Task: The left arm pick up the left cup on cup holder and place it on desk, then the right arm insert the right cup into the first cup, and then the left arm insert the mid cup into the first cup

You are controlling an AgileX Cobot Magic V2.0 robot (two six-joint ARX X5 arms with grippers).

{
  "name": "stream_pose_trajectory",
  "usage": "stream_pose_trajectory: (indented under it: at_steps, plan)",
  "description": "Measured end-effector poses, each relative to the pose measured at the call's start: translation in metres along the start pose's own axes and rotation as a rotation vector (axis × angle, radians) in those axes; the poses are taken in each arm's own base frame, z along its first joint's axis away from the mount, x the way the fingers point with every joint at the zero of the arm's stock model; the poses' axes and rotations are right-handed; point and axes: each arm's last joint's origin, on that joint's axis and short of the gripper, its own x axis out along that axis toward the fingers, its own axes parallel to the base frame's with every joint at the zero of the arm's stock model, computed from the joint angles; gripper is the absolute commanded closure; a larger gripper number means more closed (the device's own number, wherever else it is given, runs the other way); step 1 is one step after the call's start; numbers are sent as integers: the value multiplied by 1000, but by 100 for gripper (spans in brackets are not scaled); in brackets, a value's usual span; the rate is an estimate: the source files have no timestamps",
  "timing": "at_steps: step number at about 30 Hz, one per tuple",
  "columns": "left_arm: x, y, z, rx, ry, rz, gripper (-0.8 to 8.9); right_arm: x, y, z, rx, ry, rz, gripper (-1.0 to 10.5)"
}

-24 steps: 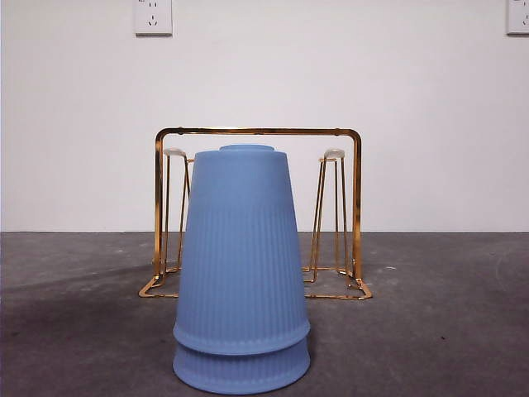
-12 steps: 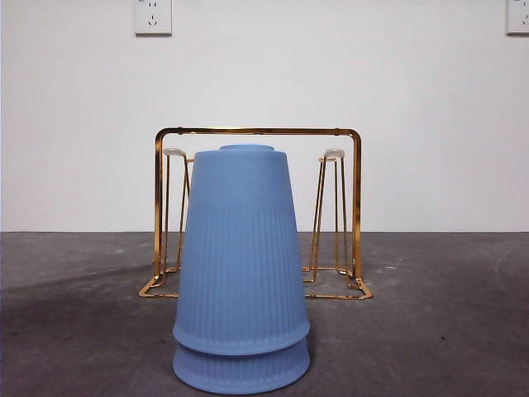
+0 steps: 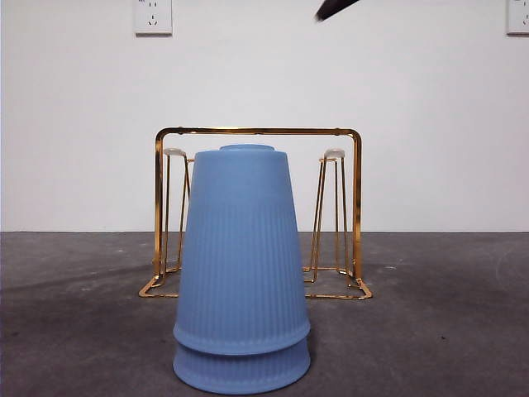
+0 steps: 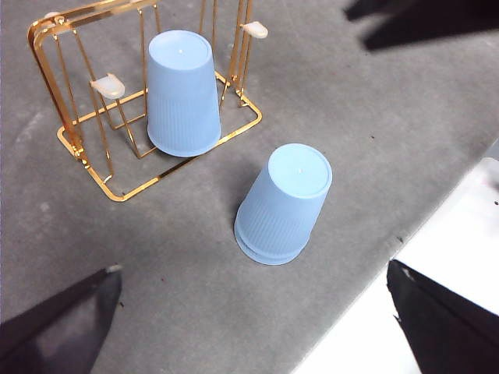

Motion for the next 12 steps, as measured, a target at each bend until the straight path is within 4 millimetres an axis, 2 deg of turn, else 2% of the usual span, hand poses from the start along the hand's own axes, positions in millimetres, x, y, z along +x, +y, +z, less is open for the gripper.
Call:
stream_pose_trajectory:
  at_steps: [6, 12]
  plan:
    - [0, 0, 0, -10, 1, 0, 223, 45, -13, 34, 19, 51, -84, 496]
    - [0, 0, 0, -11, 1, 0, 223, 93, -34, 43, 15, 104, -149, 496]
